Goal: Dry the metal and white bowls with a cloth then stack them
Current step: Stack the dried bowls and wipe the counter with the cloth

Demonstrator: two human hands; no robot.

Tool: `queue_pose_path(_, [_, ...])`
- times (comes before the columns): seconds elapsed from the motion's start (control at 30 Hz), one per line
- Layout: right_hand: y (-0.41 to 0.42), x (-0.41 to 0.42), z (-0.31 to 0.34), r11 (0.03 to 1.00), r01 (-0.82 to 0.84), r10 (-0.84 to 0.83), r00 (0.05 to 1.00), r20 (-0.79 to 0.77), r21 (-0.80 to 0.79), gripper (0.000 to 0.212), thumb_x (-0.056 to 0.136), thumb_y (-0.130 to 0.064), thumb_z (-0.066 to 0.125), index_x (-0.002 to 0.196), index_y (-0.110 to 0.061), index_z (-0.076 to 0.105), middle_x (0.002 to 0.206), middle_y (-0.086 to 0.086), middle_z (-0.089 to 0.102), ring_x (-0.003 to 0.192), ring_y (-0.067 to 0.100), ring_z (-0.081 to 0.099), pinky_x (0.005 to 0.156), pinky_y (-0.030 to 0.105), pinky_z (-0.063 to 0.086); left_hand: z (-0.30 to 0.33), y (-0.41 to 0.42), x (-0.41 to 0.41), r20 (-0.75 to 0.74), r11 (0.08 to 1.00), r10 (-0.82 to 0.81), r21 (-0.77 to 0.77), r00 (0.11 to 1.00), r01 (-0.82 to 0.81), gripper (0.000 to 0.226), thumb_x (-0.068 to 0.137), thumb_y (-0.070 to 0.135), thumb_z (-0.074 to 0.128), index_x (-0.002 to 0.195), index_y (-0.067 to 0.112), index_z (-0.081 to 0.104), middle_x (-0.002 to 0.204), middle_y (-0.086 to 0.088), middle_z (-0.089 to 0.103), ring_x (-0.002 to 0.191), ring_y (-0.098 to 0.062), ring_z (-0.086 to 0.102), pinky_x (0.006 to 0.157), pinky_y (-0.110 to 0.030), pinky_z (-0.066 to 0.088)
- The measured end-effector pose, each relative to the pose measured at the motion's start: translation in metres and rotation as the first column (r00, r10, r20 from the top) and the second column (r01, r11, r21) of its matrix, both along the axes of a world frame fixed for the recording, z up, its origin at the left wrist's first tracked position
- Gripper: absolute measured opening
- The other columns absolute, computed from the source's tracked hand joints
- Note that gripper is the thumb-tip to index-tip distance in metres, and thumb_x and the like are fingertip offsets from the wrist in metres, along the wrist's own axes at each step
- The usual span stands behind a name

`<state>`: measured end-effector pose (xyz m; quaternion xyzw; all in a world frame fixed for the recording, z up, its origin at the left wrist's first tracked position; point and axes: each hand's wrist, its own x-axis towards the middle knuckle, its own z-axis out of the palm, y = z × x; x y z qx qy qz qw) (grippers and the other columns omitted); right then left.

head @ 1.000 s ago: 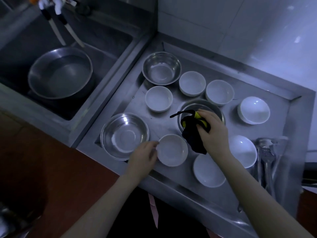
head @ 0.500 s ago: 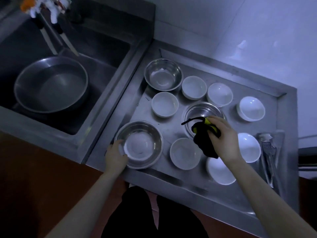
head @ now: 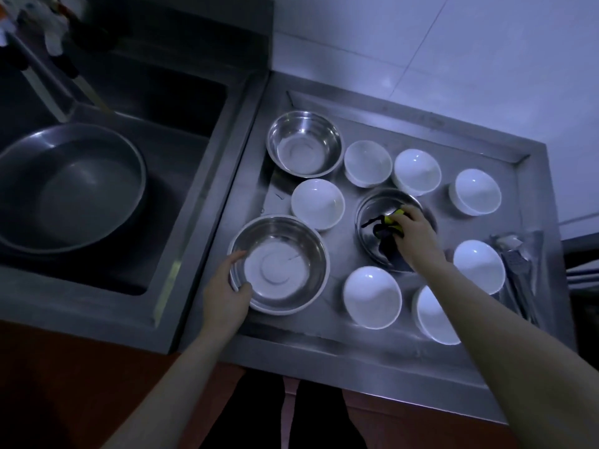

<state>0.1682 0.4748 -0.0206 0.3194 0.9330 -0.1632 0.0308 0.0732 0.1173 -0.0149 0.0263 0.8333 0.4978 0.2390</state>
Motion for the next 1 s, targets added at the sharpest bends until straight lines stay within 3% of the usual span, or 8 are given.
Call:
queue_pose_path(0.13, [-0.021, 0.008, -0.008, 0.998, 0.054, -0.051, 0.988, 0.146, -0.019, 0.045, 0.086, -0.012, 0.061, 0.130, -0.019, 0.057, 0.149, 0.008, 0.037, 0.124, 0.038, 0.047, 0.103, 0.044, 0.041, 0.006, 0.006, -0.005, 0.001, 0.999, 0.025, 0.042, 1.000, -0.025, 0.057, 0.081, -0.004, 0.060, 0.125, 0.031, 0.061, 0.124, 0.010, 0.062, 0.114, -0.018, 0.058, 0.095, -0.032, 0.047])
queue_pose_path(0.23, [-0.042, 0.004, 0.002, 0.998, 0.053, -0.050, 0.998, 0.047, -0.047, 0.043, 0.087, -0.015, 0.060, 0.130, -0.019, 0.058, 0.145, 0.007, 0.045, 0.122, 0.033, 0.051, 0.101, 0.042, 0.042, 0.014, 0.015, -0.007, 0.008, 0.995, 0.049, 0.084, 0.999, -0.050, 0.058, 0.080, -0.006, 0.061, 0.123, 0.031, 0.062, 0.121, 0.010, 0.064, 0.112, -0.017, 0.059, 0.097, -0.035, 0.050])
queue_pose_path(0.3, [-0.061, -0.003, 0.017, 0.980, 0.033, -0.054, 0.993, -0.105, -0.196, 0.039, 0.091, -0.018, 0.060, 0.130, -0.017, 0.058, 0.135, 0.006, 0.053, 0.119, 0.024, 0.054, 0.102, 0.036, 0.041, 0.021, 0.024, -0.008, 0.011, 0.992, 0.051, 0.118, 0.999, -0.052, 0.058, 0.079, -0.008, 0.061, 0.123, 0.029, 0.062, 0.119, 0.007, 0.065, 0.112, -0.017, 0.060, 0.097, -0.037, 0.051])
queue_pose_path(0.43, [-0.095, -0.012, 0.053, 0.801, 0.060, -0.267, 0.926, -0.265, -0.596, 0.028, 0.095, -0.026, 0.059, 0.123, -0.024, 0.061, 0.100, -0.006, 0.066, 0.080, -0.006, 0.060, 0.079, 0.017, 0.047, 0.037, 0.047, -0.010, -0.007, 0.987, 0.044, 0.155, 0.999, -0.042, 0.057, 0.079, -0.008, 0.059, 0.122, 0.029, 0.061, 0.120, 0.005, 0.064, 0.113, -0.017, 0.059, 0.099, -0.044, 0.051])
queue_pose_path(0.53, [-0.102, -0.015, 0.064, 0.647, 0.072, -0.377, 0.895, -0.237, -0.759, 0.023, 0.095, -0.030, 0.058, 0.118, -0.031, 0.059, 0.089, -0.005, 0.066, 0.073, 0.006, 0.059, 0.073, 0.037, 0.055, 0.047, 0.060, -0.011, 0.001, 0.982, 0.070, 0.178, 0.998, -0.069, 0.060, 0.078, -0.007, 0.059, 0.121, 0.035, 0.060, 0.120, 0.009, 0.063, 0.114, -0.017, 0.059, 0.094, -0.052, 0.054])
queue_pose_path(0.7, [-0.045, -0.008, 0.050, 0.839, 0.132, -0.285, 0.933, -0.221, -0.528, 0.031, 0.098, -0.027, 0.052, 0.125, -0.017, 0.060, 0.109, -0.001, 0.066, 0.099, 0.014, 0.058, 0.093, 0.030, 0.042, 0.053, 0.079, -0.017, 0.012, 0.983, 0.061, 0.172, 0.998, -0.062, 0.063, 0.079, -0.004, 0.060, 0.118, 0.045, 0.059, 0.119, 0.015, 0.061, 0.113, -0.018, 0.060, 0.088, -0.056, 0.056])
queue_pose_path(0.87, [0.034, 0.003, -0.011, 0.977, 0.116, -0.086, 0.982, 0.167, -0.181, 0.060, 0.086, -0.031, 0.063, 0.142, -0.024, 0.042, 0.140, 0.011, 0.044, 0.123, 0.033, 0.046, 0.103, 0.040, 0.039, 0.043, 0.109, -0.019, 0.012, 0.994, 0.029, 0.109, 1.000, -0.030, 0.060, 0.079, 0.008, 0.063, 0.120, 0.050, 0.058, 0.110, 0.027, 0.062, 0.107, -0.019, 0.063, 0.084, -0.057, 0.057])
queue_pose_path(1.0, [0.061, 0.003, -0.053, 0.997, 0.005, 0.022, 0.940, 0.339, -0.077, 0.081, 0.083, -0.038, 0.067, 0.151, -0.031, 0.023, 0.150, 0.010, 0.031, 0.131, 0.035, 0.037, 0.106, 0.042, 0.035, 0.034, 0.139, -0.015, -0.058, 0.997, -0.024, 0.075, 0.998, 0.029, 0.051, 0.078, 0.017, 0.064, 0.121, 0.043, 0.059, 0.122, 0.015, 0.062, 0.115, -0.013, 0.059, 0.098, -0.046, 0.051])
